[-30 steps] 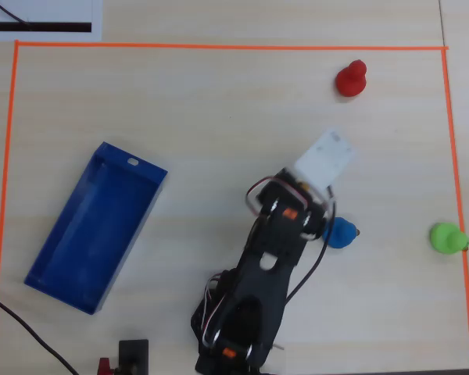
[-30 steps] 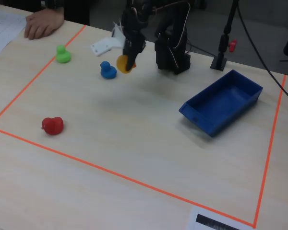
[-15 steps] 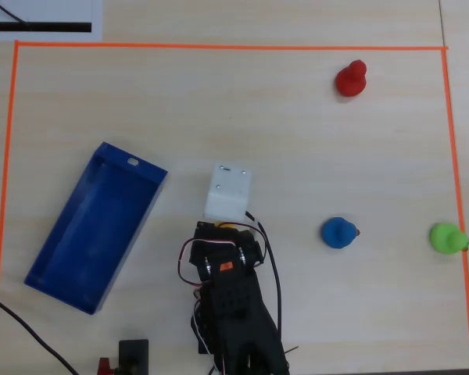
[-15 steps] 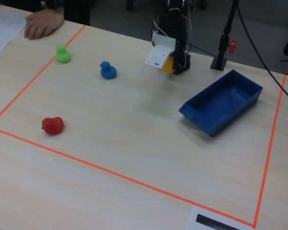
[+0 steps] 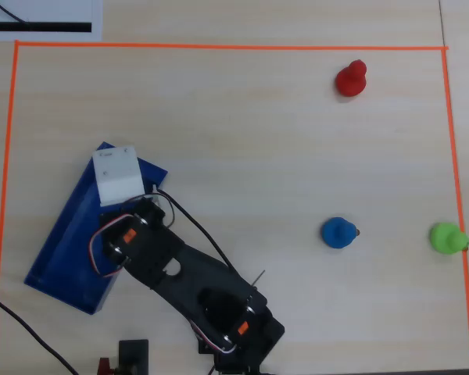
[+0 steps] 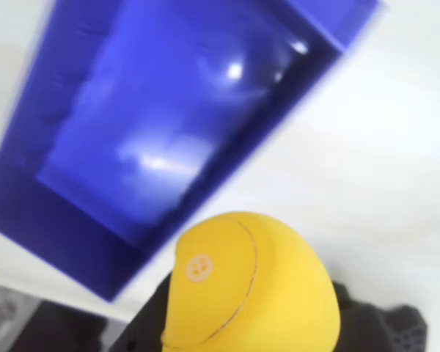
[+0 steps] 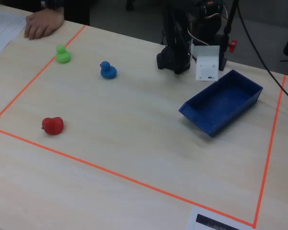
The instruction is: Grasp yellow duck and put it into box.
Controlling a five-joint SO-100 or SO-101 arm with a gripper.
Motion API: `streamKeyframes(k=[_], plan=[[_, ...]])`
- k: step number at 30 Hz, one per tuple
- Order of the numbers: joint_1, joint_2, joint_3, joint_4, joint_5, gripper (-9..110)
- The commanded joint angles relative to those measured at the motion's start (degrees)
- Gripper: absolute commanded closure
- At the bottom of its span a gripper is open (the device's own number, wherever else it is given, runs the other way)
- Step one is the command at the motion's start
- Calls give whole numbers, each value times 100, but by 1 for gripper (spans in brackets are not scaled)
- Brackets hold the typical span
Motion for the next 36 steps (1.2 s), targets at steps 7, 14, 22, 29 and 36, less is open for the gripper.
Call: streamKeyframes(k=[7,14,22,29,36], plan=[[-510,-2804,-2804,-35,378,101],[-659,-3929,-3076,-466,545,101],[-527,-4474,-2909,-826,729,94],[-299,-4228,-2672,-694,677,79],[-123,-3779,-2399,-694,598,79]])
